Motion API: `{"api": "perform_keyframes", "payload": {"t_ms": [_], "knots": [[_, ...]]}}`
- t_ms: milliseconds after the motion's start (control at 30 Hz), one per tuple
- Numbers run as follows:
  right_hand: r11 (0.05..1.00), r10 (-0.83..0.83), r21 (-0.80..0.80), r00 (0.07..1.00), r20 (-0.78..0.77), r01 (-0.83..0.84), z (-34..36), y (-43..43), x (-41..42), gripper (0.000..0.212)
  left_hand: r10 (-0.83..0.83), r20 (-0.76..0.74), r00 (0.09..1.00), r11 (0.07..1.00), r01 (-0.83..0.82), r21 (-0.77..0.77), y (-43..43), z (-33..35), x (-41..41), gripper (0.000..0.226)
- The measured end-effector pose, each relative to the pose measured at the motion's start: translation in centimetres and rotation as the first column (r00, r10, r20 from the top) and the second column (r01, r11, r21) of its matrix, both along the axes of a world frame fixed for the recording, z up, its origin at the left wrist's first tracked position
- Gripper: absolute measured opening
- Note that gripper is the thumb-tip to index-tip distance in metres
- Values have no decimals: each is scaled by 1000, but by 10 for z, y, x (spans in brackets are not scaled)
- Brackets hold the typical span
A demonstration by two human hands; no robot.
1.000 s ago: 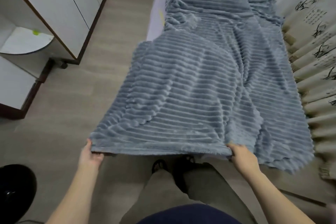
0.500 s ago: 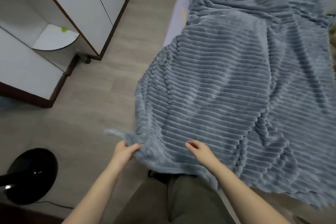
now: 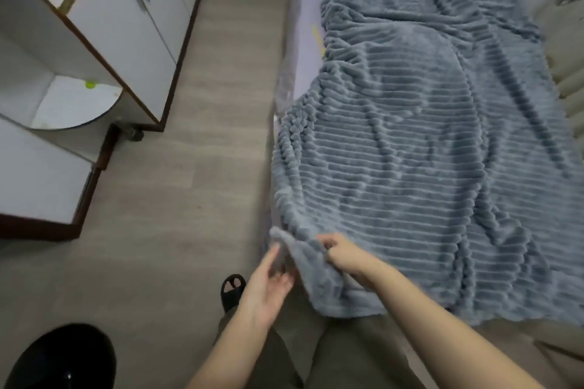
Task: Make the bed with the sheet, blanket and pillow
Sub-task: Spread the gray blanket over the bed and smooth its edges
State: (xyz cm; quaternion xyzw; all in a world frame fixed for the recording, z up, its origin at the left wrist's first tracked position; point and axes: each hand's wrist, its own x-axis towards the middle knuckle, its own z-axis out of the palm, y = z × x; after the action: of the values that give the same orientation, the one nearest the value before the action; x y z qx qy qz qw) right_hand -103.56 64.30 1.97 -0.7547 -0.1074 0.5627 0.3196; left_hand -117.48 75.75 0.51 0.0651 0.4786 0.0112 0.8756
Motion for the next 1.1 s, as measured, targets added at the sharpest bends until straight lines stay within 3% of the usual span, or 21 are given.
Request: {"api": "perform_keyframes", "payload": {"t_ms": [33,133,233,400,467,567,800,933,1100], "knots": [[999,-30,-19,999,28,31,1,3,-2,40,-36,-64,997,999,36,11,17,0,0,14],[987,-13,-157,984,178,41,2,1,-8,42,-166,-137,977,979,180,92,62,5,-3,25],[930,32,-360,957,288,77,1,-12,-15,29,-215,-130,968,970,228,88,105,15,0,22],[804,-94,-512,914,395,304,-14,-24,-20,21,-444,-111,889,869,458,188,148,10,35,18],[755,-105,-573,920,377,321,-25,-23,-19,18,-522,-96,848,815,529,238,159,6,53,23],[728,-49,-655,969,244,202,-43,-8,-11,27,-613,-94,784,739,612,281,180,-1,85,27],[828,-359,-359,899,252,431,-96,105,114,46,-731,-213,649,552,745,374,263,-34,199,24],[791,-550,-215,820,160,573,-125,178,212,47,-731,-309,608,496,785,371,315,-47,285,23],[807,-579,-50,805,128,588,-147,258,313,46,-761,-366,535,393,830,397,359,-43,399,21]]}}
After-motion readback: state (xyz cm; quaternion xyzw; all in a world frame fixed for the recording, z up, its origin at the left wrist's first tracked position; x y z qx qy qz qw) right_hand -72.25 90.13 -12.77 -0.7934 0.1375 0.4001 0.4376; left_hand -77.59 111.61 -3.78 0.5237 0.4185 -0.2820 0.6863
